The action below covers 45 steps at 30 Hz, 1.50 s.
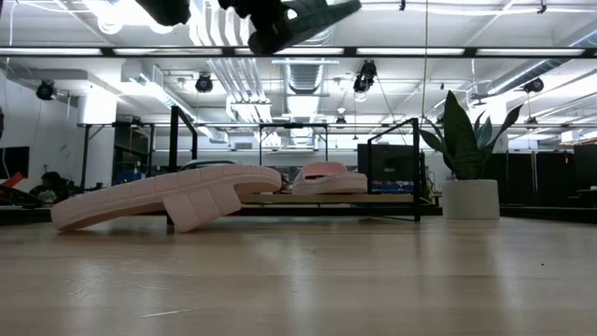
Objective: Pick and place slides into the shelf
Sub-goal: Put the green slide on the shelf
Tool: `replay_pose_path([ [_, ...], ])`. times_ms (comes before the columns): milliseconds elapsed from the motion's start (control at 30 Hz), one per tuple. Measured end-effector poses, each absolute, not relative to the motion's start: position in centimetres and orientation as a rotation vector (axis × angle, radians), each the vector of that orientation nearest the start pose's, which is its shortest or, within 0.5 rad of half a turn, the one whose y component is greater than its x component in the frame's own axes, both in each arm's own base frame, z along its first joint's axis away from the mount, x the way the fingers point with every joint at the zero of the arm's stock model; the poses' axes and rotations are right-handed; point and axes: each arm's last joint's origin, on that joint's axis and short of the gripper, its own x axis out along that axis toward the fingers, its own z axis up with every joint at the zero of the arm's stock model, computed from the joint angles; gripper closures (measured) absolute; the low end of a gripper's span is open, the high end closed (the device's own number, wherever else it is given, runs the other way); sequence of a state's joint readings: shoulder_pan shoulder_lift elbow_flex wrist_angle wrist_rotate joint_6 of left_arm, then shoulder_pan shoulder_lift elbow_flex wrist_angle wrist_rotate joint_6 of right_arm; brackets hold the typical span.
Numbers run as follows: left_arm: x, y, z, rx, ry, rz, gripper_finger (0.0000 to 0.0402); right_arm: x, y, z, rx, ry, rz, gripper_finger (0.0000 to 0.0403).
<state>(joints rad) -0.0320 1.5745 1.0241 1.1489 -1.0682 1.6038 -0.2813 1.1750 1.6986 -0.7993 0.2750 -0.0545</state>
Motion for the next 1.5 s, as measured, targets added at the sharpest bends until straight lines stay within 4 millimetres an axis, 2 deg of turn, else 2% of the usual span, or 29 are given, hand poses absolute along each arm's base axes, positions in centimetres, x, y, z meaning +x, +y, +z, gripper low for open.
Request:
replay_pose_path([
  [100,33.3,1.6,33.5,1.03,0.284,1.079,0.0401,18.9,-6.1,49.6,-0.157,0.277,-0.482,0.0182],
  [200,33.9,1.5,32.8,1.05,0.341,1.014,0.0401,19.4,-5.4,49.3,-0.265,0.281,-0.365,0.0182],
  [400,33.7,1.7,32.6,1.001,0.422,1.048,0.0401,19.7,-2.3,48.6,-0.591,0.272,-0.204,0.0185],
  [500,33.5,1.6,32.7,0.994,0.437,1.061,0.0401,19.9,-0.5,47.5,-0.766,0.309,-0.15,0.0191],
  [700,33.6,0.4,32.8,1.004,0.406,1.016,0.0401,21.7,1.1,43.8,-1.064,0.556,-0.286,0.0204],
  [933,33.6,-0.8,33.0,1.016,0.363,0.963,0.0402,23.3,2.1,41.1,-1.199,0.695,-0.321,0.0212],
  [1067,33.6,-1.3,33.1,1.021,0.349,0.944,0.0402,24.5,3.0,40.0,-1.301,0.748,-0.354,0.0212],
  [1267,33.7,-1.7,33.0,1.005,0.312,0.897,0.0402,26.3,3.9,38.7,-1.511,0.821,-0.314,0.0212],
  [1500,33.6,-2.9,33.1,1.009,0.28,0.855,0.0402,27.1,3.8,38.7,-1.54,0.865,-0.347,0.0212],
])
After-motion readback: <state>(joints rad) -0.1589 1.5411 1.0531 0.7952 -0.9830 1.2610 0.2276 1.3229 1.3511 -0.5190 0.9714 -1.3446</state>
